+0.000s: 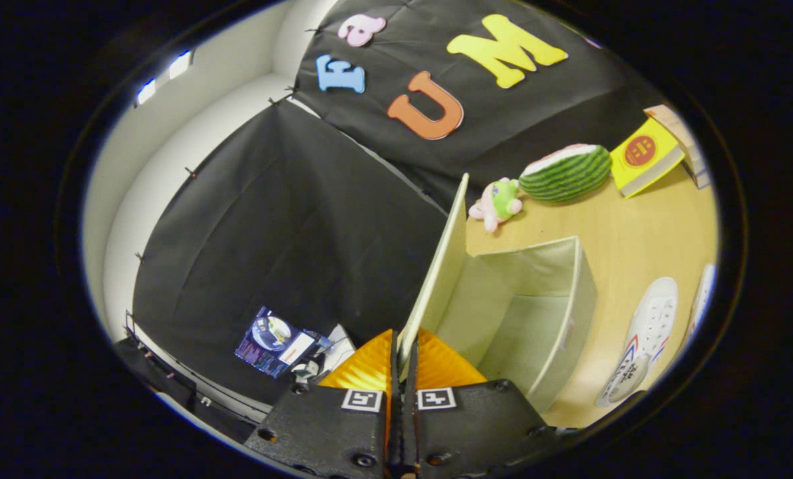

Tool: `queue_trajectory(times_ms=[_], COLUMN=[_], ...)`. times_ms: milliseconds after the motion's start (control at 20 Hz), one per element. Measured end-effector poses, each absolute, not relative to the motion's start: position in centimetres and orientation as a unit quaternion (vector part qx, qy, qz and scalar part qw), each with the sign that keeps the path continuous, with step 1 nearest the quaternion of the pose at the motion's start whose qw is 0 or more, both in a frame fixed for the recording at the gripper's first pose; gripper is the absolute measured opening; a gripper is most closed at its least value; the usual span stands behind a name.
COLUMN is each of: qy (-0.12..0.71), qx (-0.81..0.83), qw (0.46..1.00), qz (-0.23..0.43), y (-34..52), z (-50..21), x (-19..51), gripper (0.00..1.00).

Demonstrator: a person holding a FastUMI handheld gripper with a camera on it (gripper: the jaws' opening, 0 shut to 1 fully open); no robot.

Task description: Open the storage box then place both shoes into the box .Put the left shoe in first, then the right shoe, with the right side of both shoes facing outward in a uniform manner.

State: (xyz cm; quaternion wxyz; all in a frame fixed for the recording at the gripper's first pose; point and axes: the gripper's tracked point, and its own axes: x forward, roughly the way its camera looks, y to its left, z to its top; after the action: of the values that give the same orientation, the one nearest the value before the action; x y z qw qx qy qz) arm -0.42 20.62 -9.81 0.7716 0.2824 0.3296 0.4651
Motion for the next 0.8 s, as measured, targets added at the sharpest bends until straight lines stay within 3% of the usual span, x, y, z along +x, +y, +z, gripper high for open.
queue_trajectory(times_ms=[350, 450, 650, 750, 800], qy=[0.307, 0.289, 0.262, 0.231, 0.216], qx=[0.191, 0.161, 0.110, 0.086, 0.077], qw=[0.796, 0.811, 0.824, 0.838, 0.845], qz=[0.486, 0.483, 0.491, 0.486, 0.483], y=[29.0, 30.9, 33.5, 34.1, 34.2], z=[-6.6, -6.4, -5.8, -5.4, -5.0], x=[-1.7, -1.5, -2.3, -2.0, -1.8], gripper=[0.06, 0.12, 0.25, 0.48, 0.56])
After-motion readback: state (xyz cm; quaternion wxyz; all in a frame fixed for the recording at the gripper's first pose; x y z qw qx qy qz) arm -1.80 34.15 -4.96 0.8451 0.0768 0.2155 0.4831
